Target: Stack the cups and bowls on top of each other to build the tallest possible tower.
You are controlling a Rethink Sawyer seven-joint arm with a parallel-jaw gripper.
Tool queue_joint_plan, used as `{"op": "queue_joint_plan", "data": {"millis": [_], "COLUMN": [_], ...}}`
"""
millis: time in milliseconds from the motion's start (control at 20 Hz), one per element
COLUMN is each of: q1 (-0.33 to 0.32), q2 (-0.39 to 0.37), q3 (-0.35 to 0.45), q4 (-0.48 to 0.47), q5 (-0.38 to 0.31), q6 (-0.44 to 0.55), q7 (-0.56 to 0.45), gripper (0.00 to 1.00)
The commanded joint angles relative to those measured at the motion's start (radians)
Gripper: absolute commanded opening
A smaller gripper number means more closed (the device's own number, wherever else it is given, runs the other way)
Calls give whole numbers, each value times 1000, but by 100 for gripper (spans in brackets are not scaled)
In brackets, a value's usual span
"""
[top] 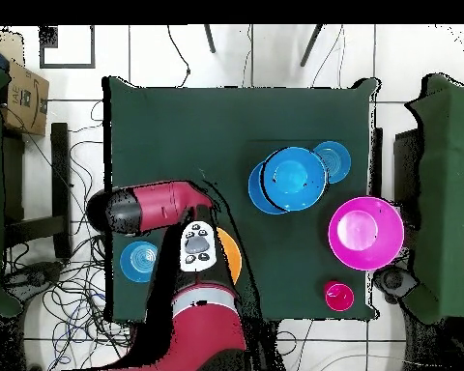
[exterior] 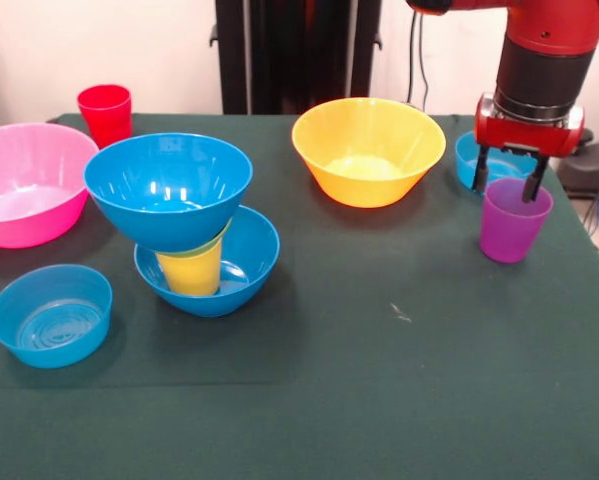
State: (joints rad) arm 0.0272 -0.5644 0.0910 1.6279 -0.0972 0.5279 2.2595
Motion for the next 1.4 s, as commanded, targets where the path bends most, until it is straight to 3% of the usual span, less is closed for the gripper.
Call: {"op": "queue_joint_plan", "data": {"millis": [50, 550, 1050, 1400], "q1": [-13, -32, 32, 55], "q2": [23, 50, 106, 140], "q3": [54, 54, -25, -49], "q4": [63, 81, 42, 33], "q5": [-88, -115, -149, -136], "q6": [-44, -102, -151, -200], "q7": [-42, -35, 42, 63], "gripper": [100, 100, 100, 100]}}
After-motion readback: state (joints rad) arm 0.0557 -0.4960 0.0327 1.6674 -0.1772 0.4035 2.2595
